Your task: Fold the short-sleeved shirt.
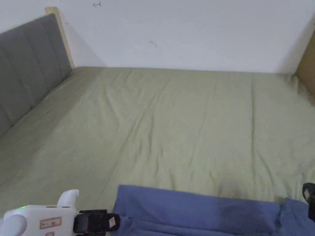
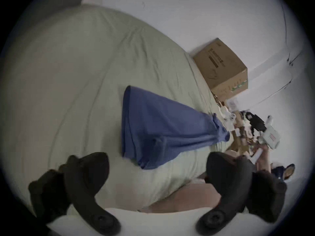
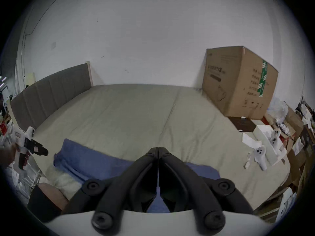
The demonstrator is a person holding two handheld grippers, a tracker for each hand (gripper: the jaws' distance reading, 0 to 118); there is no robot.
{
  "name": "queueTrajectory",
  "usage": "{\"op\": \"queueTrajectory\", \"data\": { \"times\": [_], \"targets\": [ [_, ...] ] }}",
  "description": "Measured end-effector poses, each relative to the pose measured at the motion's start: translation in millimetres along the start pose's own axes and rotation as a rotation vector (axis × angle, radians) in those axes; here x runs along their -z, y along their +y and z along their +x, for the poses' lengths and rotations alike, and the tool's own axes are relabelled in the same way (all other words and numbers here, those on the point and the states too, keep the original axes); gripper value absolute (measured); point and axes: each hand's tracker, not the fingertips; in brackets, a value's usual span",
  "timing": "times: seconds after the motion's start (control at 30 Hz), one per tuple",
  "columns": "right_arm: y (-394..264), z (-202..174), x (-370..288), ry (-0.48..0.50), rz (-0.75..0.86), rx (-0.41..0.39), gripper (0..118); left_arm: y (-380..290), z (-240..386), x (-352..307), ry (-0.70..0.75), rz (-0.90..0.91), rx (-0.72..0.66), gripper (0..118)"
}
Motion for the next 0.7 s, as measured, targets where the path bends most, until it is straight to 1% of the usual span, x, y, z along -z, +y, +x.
{"op": "queueTrajectory", "data": {
  "times": [0.03,0.1,0.17,0.2,0.27,0.3,0.37,0.43,0.5,0.53,0.6,0.67,0.7],
  "targets": [
    [-1.0,-1.8,5.5,0.009,-0.009,0.005,1,1.3,-8.5,3.5,0.017,-0.027,0.008,115],
    [-2.8,-6.0,13.7,0.014,-0.027,0.005,1,-0.5,-15.1,14.4,0.054,-0.031,0.017,116],
    [-5.5,-9.8,23.2,0.018,-0.043,0.000,1,0.9,-30.8,27.3,0.029,-0.034,-0.024,116],
    [-6.4,-11.0,27.4,0.023,-0.050,0.001,1,2.5,-36.5,36.7,-0.016,-0.032,-0.062,118],
    [-7.7,-16.8,34.3,0.032,-0.058,0.005,1,10.2,-43.0,42.2,-0.112,0.022,-0.082,118],
    [-9.2,-17.9,39.2,0.036,-0.063,0.009,1,14.9,-46.9,46.0,-0.120,0.043,-0.084,118],
    [-10.3,-20.3,49.7,0.046,-0.091,0.020,1,24.1,-58.2,59.7,-0.177,0.057,-0.152,118],
    [-10.3,-20.7,55.6,0.058,-0.104,0.052,1,33.2,-63.4,68.0,-0.247,0.064,-0.235,118],
    [-7.0,-21.2,57.2,0.065,-0.098,0.078,1,39.5,-60.4,80.8,-0.275,0.057,-0.277,118],
    [-5.8,-21.5,57.4,0.068,-0.097,0.084,1,40.5,-55.2,85.7,-0.290,0.041,-0.283,118],
    [-4.4,-21.8,57.9,0.078,-0.095,0.091,1,38.8,-44.5,97.5,-0.309,-0.003,-0.251,118],
    [-3.9,-20.1,58.4,0.079,-0.094,0.081,1,35.4,-29.4,108.4,-0.320,-0.039,-0.188,118],
    [-3.7,-20.0,57.9,0.078,-0.093,0.079,1,34.1,-24.1,113.4,-0.331,-0.053,-0.185,118]
  ]
}}
